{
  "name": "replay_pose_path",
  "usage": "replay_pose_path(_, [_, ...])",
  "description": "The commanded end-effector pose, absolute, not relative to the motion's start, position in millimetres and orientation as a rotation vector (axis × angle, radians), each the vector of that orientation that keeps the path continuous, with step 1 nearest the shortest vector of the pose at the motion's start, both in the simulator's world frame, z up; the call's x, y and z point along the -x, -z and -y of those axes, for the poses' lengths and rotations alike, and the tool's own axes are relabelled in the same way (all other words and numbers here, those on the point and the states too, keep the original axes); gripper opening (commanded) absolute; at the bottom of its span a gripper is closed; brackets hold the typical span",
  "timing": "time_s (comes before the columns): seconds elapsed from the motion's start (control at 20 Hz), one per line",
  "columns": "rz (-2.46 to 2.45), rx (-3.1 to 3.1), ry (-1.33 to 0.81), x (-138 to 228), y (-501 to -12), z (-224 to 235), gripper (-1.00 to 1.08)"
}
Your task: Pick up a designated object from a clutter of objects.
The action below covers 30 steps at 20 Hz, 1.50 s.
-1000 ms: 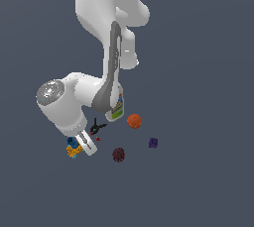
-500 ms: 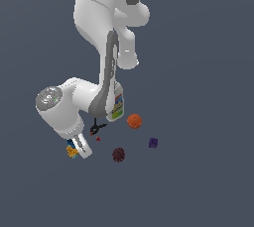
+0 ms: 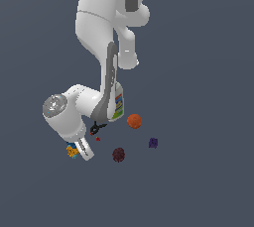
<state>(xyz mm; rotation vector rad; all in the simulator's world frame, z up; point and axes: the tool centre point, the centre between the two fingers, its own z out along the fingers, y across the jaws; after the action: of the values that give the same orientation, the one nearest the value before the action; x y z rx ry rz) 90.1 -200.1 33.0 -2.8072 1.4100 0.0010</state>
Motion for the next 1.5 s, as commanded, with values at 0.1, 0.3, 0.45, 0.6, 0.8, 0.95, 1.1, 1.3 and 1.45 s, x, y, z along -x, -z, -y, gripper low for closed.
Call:
replay_pose_path(0.1, [-1.412,2.806,-0.001,-90,-17,200,1.0])
replay_pose_path(0.3, [-1.412,2.806,-0.001,-91,-15,201,-1.0])
replay_pose_path(0.45, [-1.412,2.806,-0.001,-91,-15,201,-1.0])
replay_pose_path(0.6, [-1.412,2.806,-0.001,-91,-15,201,-1.0])
replay_pose_path(0.8, [-1.412,2.806,-0.001,-91,-16,200,-1.0])
replay_pose_path(0.95, [-1.412,2.806,-0.001,-91,-17,199,-1.0])
replay_pose_path(1.1, [-1.411,2.806,-0.001,-90,-23,195,-1.0])
replay_pose_path(1.3, [-1.411,2.806,-0.001,-87,-37,186,-1.0])
replay_pose_path(1.45, [-1.411,2.805,-0.001,-83,-51,176,-1.0])
